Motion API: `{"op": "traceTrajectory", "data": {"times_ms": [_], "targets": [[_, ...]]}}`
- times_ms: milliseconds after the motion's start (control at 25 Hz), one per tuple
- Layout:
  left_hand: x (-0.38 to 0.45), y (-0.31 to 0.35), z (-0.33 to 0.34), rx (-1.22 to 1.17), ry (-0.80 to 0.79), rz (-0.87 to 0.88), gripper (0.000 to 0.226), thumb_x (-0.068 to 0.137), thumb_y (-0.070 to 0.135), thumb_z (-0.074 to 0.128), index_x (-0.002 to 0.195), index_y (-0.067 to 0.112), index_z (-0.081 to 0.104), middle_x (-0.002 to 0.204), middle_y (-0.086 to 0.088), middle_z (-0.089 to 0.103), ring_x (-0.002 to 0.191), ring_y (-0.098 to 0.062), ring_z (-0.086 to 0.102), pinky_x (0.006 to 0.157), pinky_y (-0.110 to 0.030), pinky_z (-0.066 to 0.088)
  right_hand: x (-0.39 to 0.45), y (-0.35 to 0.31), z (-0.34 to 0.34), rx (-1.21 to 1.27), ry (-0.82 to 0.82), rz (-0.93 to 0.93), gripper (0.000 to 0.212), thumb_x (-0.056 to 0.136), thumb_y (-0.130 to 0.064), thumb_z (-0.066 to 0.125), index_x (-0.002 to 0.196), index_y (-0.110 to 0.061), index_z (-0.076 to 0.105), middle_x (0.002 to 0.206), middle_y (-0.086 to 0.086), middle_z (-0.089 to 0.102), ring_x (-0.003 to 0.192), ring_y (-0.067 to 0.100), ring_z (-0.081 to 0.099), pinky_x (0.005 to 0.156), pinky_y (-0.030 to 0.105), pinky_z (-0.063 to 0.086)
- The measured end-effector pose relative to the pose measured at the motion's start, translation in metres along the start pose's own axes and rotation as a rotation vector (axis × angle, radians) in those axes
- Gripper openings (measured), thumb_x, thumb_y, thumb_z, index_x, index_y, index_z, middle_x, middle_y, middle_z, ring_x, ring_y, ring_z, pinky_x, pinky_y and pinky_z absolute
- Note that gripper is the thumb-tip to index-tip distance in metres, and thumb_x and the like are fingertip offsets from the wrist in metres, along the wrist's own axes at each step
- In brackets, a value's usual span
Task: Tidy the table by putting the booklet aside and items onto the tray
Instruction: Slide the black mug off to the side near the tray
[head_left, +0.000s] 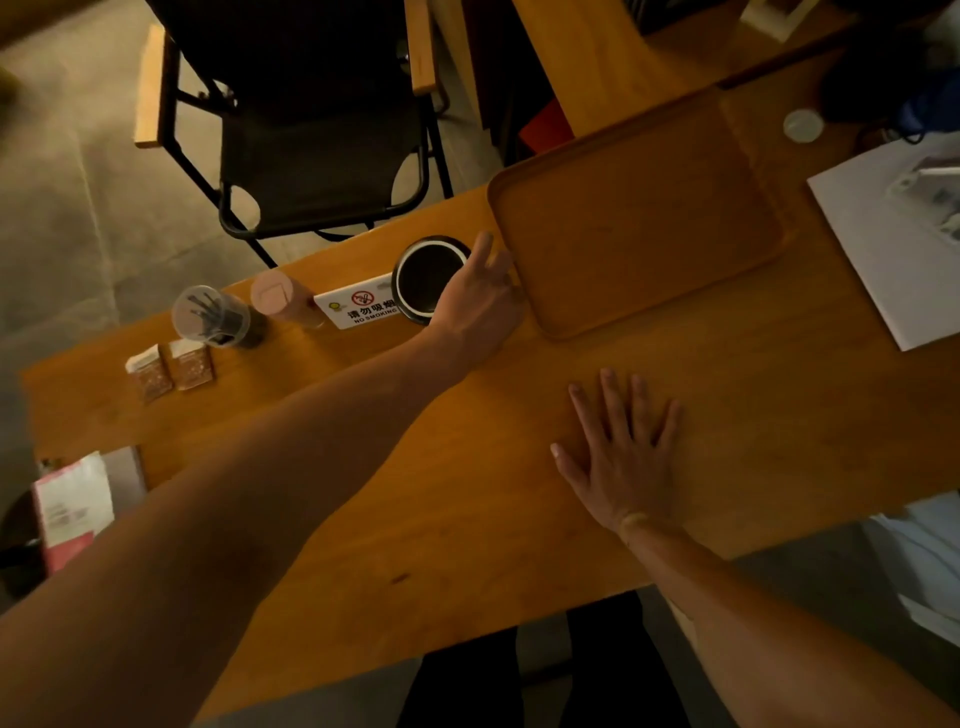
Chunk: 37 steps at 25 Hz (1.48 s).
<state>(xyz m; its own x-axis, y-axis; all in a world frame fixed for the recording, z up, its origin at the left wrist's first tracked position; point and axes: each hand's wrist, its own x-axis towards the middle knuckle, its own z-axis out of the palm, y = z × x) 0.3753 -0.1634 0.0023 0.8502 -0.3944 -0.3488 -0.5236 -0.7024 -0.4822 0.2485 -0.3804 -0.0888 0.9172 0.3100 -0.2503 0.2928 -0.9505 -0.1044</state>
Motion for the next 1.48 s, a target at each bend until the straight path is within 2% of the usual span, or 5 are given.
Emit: {"op": "traceTrajectory", "data": {"times_ms": [400,640,1040,1280,1480], "targets": [[-0.040,-0.045,-0.050,-0.316,0.144,0.023,0.038,0.095,0.050,0.033,0.099,0.020,0.056,0.081,-0.003,0.067,0.088,-0.024,0.051,0.085,-0.042,0.033,0.001,0.000,0.000,0.022,-0.009,0.010,0.078,0.087,-0.075,0.020,0.154,-0.037,0.008,0.164,0.003,0.006,0.150,0.035,0.008,0.114,0.068,0.004],[-0.075,-0.075,-0.059,-0.915,-0.145,-0.071,0.029,0.098,0.048,0.040,0.108,0.024,0.052,0.078,0.005,0.054,0.065,-0.008,0.051,0.054,-0.026,0.040,0.001,0.001,0.002,0.007,-0.010,0.008,0.079,0.087,-0.075,0.022,0.154,-0.036,0.008,0.165,0.002,0.002,0.150,0.034,0.004,0.115,0.066,0.002],[-0.108,-0.019,0.000,-1.559,0.034,-0.253,0.036,0.097,0.030,0.044,0.079,0.002,0.057,0.074,-0.018,0.058,0.066,-0.030,0.052,0.057,-0.046,0.038,-0.001,0.001,0.000,0.031,0.012,0.013,0.078,0.087,-0.073,0.023,0.154,-0.036,0.009,0.165,0.003,0.006,0.150,0.032,0.005,0.115,0.067,0.004],[-0.121,0.021,0.032,-1.743,-0.015,-0.315,0.029,0.102,0.023,0.044,0.079,0.010,0.056,0.064,0.003,0.048,0.053,-0.017,0.038,0.052,-0.027,0.028,0.000,0.002,0.005,0.009,0.026,0.016,0.079,0.086,-0.074,0.025,0.154,-0.037,0.012,0.164,0.002,0.007,0.150,0.032,0.005,0.115,0.065,0.001],[-0.120,0.032,0.037,-1.756,-0.011,-0.322,0.030,0.103,0.021,0.043,0.079,0.011,0.057,0.067,-0.009,0.050,0.052,-0.018,0.036,0.051,-0.027,0.027,0.001,0.003,0.009,-0.002,0.040,0.019,0.080,0.085,-0.076,0.025,0.154,-0.037,0.011,0.165,0.001,0.005,0.151,0.033,0.004,0.115,0.065,0.001]]}}
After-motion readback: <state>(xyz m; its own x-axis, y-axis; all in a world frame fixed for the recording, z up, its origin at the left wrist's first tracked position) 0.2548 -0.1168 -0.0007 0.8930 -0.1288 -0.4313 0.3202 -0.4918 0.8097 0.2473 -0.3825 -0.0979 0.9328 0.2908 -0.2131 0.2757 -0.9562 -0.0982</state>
